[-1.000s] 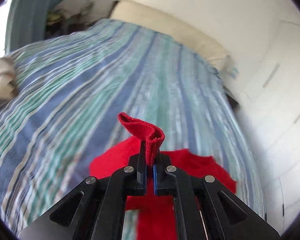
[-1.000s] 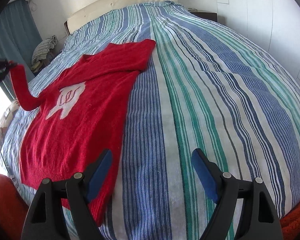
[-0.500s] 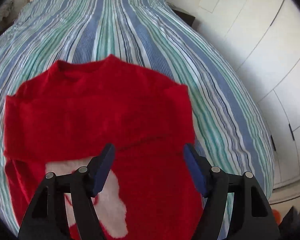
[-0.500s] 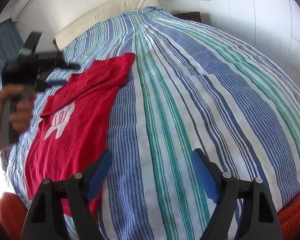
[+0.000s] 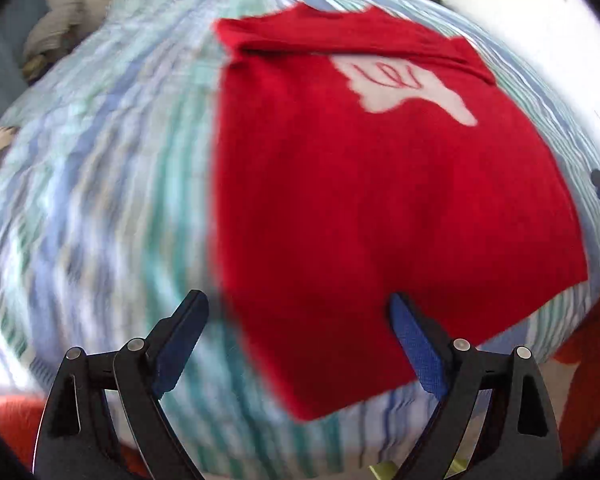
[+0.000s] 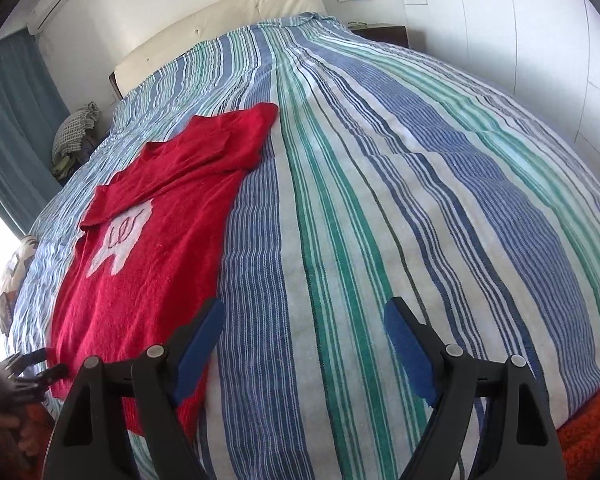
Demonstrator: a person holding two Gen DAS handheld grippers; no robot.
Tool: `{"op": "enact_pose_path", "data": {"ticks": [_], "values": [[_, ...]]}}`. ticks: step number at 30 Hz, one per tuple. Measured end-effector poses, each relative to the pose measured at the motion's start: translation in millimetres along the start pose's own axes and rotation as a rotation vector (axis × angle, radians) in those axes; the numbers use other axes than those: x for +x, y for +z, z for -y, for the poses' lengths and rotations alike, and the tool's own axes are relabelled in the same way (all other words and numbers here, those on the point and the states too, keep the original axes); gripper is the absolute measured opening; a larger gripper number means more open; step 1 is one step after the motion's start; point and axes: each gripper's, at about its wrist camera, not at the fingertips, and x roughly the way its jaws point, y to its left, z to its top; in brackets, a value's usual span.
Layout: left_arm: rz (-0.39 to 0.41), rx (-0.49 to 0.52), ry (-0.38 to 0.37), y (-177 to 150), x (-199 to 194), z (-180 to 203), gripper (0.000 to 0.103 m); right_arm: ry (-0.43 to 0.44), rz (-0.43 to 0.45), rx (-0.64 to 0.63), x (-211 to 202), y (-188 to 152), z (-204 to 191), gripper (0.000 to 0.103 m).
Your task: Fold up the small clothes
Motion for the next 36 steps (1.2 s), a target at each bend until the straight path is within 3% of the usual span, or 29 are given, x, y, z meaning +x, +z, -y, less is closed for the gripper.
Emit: {"op": "enact_pose_path", "data": {"ticks": [5, 6, 9, 13, 36], "values": [[0.237, -0.248, 0.008, -1, -47, -51, 0.095, -0.057, 0.005, -0.003, 2, -2, 1, 0.081], [0.255, -0.273, 0.018, 0, -48, -59, 0.096, -0.064, 0.000, -0.004, 3, -3, 1, 0.081], [0.197, -0.334, 0.056, -3, -35, -79, 0.096, -0.086, -0.022, -0.014, 8, -7, 0, 0.081], [0.131, -0.441, 0.023, -5, -17, -97, 0.096, -0.102, -0.029, -0.027, 7, -10, 1, 0.081], [0.103, -0.361, 0.113, 2, -12, -83, 0.096, -0.088, 0.000, -0.040, -6, -10, -4, 0.081]]}}
